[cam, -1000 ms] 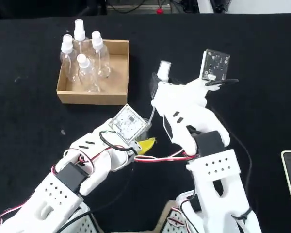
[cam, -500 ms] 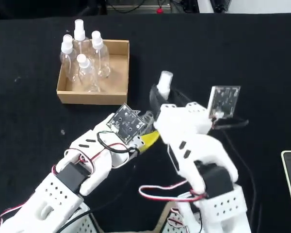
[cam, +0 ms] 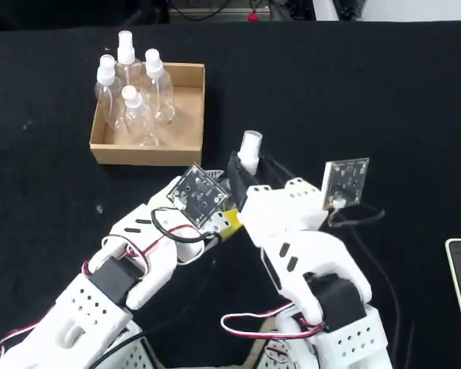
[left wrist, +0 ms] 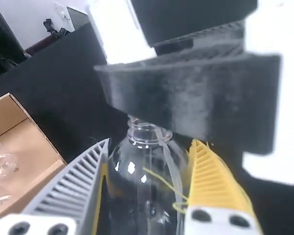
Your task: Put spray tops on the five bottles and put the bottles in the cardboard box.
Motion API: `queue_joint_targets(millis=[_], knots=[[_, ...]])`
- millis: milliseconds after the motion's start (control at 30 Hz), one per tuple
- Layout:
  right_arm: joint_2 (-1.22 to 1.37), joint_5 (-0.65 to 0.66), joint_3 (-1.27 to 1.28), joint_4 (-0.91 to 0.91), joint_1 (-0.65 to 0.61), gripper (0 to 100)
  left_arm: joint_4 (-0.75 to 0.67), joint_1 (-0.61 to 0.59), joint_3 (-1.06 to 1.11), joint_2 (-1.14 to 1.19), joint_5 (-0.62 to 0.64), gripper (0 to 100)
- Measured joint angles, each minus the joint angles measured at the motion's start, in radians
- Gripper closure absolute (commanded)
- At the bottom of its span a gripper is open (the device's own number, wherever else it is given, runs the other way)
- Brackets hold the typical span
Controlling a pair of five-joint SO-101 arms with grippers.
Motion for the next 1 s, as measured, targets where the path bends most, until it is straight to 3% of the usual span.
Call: queue_joint_targets(millis=[233,567,733,1000], knots=[[-0.054,0.000,0.025,0.015,0.000,98.7,-0.009,0.002,0.000,0.000,0.035,85],[-0.077,0.107,0.023,0.008,-0.032,98.5,-0.087,-0.005,0.020,0.002,0.144,85],[-0.077,0.115,0.032,0.008,-0.040,86.8,-0.087,-0.006,0.020,0.002,0.157,85],[-0.077,0.117,0.040,0.021,-0.055,85.8,-0.114,-0.043,0.020,0.003,0.160,85]])
